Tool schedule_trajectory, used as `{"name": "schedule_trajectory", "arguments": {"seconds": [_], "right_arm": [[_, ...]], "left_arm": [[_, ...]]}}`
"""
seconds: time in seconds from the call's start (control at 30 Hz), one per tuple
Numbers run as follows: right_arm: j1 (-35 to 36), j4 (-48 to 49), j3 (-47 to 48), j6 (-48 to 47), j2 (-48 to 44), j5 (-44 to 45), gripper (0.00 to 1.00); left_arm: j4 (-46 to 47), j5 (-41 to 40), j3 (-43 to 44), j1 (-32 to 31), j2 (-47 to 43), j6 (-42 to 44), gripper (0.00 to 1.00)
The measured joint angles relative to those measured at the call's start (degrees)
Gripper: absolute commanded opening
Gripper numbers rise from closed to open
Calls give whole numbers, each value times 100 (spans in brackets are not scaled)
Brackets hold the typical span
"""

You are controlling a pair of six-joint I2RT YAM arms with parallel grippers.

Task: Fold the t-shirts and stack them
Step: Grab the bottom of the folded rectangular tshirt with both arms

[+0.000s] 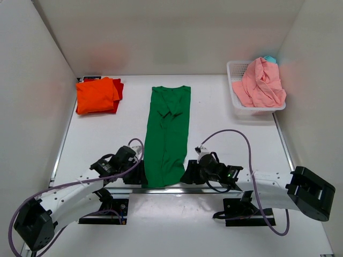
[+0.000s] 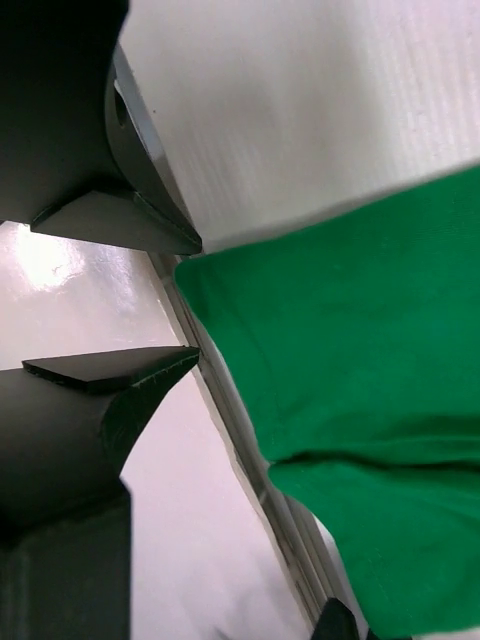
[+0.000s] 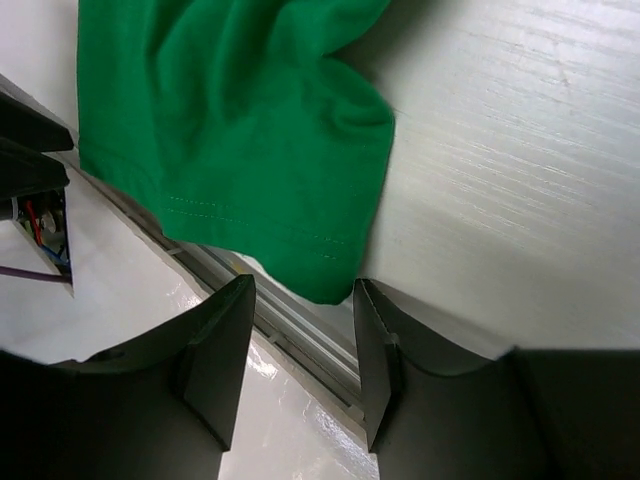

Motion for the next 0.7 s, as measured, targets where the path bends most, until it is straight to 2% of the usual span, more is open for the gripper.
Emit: {"name": "schedule_trajectory", "arguments": {"seconds": [0.07, 0.13, 0.17, 0.2, 0.23, 0.27, 0.53, 0.7], "right_arm": [[4, 98, -2, 17, 90, -44, 37], [4, 177, -2, 33, 181, -85, 20], [4, 197, 0, 35, 234, -101, 4], [4, 186, 0, 4, 286, -125, 1], [9, 157, 2, 26, 326, -146, 0], [28, 116, 15, 44, 358, -160, 0], [527, -378, 291, 166, 232, -264, 0], [415, -944, 599, 179, 168, -527, 0]], "left_arm": [[-52, 11, -4, -39, 17, -9, 52], [-55, 7, -17, -107, 74, -37, 51], [-39, 7, -39, -149, 116, -52, 44], [-15, -7, -68, -181, 170, -83, 34], [28, -24, -111, -219, 229, -114, 14], [63, -57, -157, -245, 278, -155, 0], [85, -157, -229, -247, 149, -190, 0], [-258, -133, 409, 9, 376, 35, 0]]}}
